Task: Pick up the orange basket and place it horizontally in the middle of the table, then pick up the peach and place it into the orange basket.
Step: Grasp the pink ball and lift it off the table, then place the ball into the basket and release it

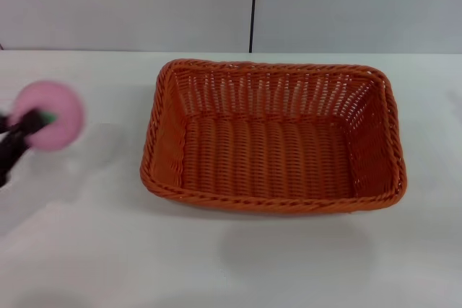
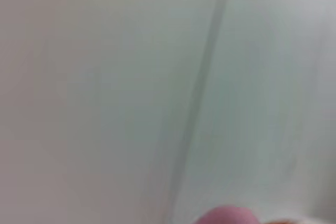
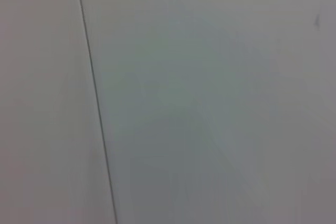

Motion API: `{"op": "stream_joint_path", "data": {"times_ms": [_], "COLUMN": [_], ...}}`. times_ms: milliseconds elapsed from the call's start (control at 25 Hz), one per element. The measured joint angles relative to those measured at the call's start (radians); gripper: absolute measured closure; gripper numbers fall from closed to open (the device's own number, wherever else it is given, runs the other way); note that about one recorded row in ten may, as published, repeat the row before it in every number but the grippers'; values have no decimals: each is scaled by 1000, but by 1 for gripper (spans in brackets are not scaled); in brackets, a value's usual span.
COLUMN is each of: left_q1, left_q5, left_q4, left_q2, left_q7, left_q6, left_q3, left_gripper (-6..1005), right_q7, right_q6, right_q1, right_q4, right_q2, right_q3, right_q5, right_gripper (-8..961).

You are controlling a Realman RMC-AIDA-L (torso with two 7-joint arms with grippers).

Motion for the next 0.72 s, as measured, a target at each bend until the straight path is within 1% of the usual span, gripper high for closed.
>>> {"op": "stream_joint_path", "data": {"times_ms": [80,200,240,360,480,560,640,720], "left_q1": [-49,-111,-144,-220,-295,-332,-353,-361], "left_q5": [-13,-20,-21,-22,-22,-23,-23,-23], "left_q4": [35,110,146,225,309,347,380,394], "left_q2": [-5,-5,-5,-7,-8,-11,-14,-14], "left_q7": [0,0,3,29,75,91,98,111], "left_q6": [-39,-61,-66,-58,-18,26,57,67], "left_q3": [28,57,76,128,190,222,233,238], "left_gripper": [851,874,877,889,900,907,906,897], "right_q7": [0,0,0,0,1,2,3,3], "right_q6": [-9,-25,-33,-55,-74,-86,-101,-111], "right_q1": [3,4,5,7,8,8,8,7], "right_q4": [0,0,0,1,3,12,24,29], "right_q2": [2,3,4,6,9,10,10,10], "right_q3": [0,0,0,-1,-1,-1,-1,-1], "right_q5": [-1,-2,-2,-1,-1,-1,0,1], "right_gripper": [360,360,360,360,360,360,360,360]}}
